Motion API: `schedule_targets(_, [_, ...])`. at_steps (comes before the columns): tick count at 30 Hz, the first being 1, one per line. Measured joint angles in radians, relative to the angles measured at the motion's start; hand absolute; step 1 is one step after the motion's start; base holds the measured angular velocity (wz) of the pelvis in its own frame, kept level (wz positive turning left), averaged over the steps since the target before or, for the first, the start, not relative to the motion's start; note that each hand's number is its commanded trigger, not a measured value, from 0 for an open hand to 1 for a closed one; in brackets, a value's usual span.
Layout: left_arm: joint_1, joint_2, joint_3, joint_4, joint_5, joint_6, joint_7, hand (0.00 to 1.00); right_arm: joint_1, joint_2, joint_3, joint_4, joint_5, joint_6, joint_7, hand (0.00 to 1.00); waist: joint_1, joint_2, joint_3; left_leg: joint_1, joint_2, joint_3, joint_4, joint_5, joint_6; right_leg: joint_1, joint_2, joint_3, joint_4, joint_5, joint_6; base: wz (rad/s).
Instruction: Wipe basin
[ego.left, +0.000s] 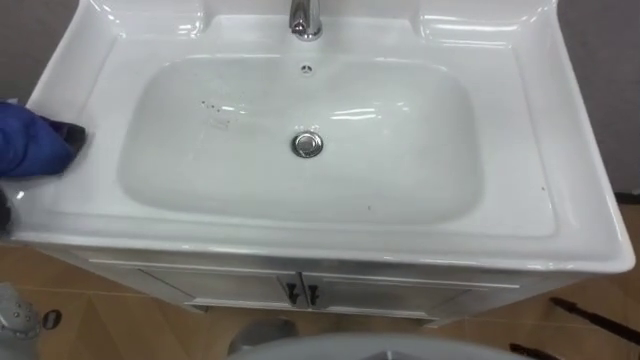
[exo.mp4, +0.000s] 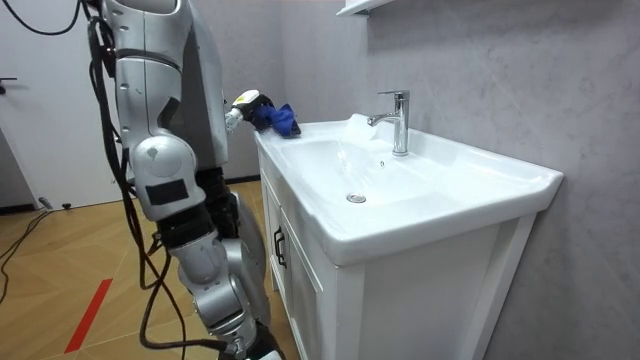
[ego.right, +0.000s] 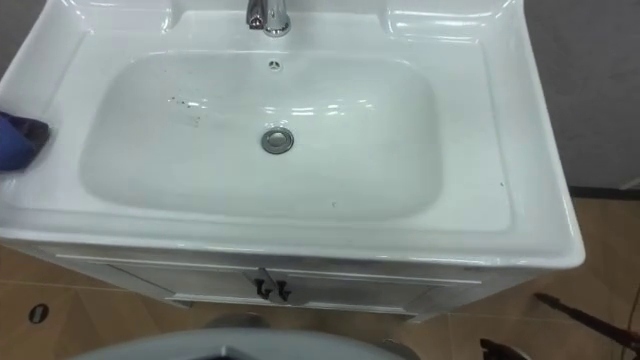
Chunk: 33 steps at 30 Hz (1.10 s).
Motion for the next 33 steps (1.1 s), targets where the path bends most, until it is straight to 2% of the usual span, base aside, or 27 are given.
schedule_targets(4, [-0.012,0.0,0.0,0.0,0.001,0.001,0.007,1.0,0.005,0.006,0.0,0.001,0.012,0.002,0.01,0.0,-0.002,-0.007,0.0006,0.001,-0.005,0.001,-0.004,-0.001,0.003,-0.006,0.0,0.023,0.0,0.002,0.004,-0.04])
schedule_targets(9, [-0.034,0.0,-0.014,0.006,-0.001,0.011,0.046,1.0,0.015,0.009,0.005,0.001,0.065,0.002,0.007,0.0,-0.013,-0.018,0.0072,0.003,-0.005,0.004,-0.001,-0.005,0.009,-0.007,0.01,0.062,-0.006,0.005,0.009,0.0])
schedule_targets(12, [-0.036,0.0,-0.022,0.013,0.0,0.014,0.068,1.0,0.013,0.008,0.033,0.001,0.068,0.002,0.006,0.0,-0.021,-0.017,0.0072,0.002,-0.004,0.014,-0.003,-0.007,0.011,-0.016,0.018,0.098,-0.01,0.008,0.009,-0.1])
schedule_targets(22, [-0.088,0.0,-0.03,0.023,0.001,0.015,0.105,1.0,0.015,0.01,0.042,-0.004,0.067,0.002,0.003,0.0,-0.039,-0.014,0.0065,0.001,-0.005,0.023,-0.004,-0.011,0.019,-0.029,0.02,0.123,-0.017,0.019,0.016,-0.04])
schedule_targets(26, [-0.099,0.0,-0.041,0.023,0.001,0.014,0.113,1.0,0.015,0.01,0.042,-0.008,0.067,0.003,-0.004,0.0,-0.048,-0.012,0.006,0.001,-0.006,0.023,-0.007,-0.013,0.021,-0.028,0.028,0.161,-0.016,0.026,0.018,0.0])
schedule_targets(33, [-0.106,0.0,-0.072,0.024,0.0,0.014,0.127,1.0,0.024,0.01,0.042,-0.015,0.066,0.007,-0.011,0.0,-0.054,-0.009,0.0067,0.028,-0.011,0.026,-0.022,-0.014,0.024,-0.017,0.031,0.2,-0.018,0.029,0.022,-0.02])
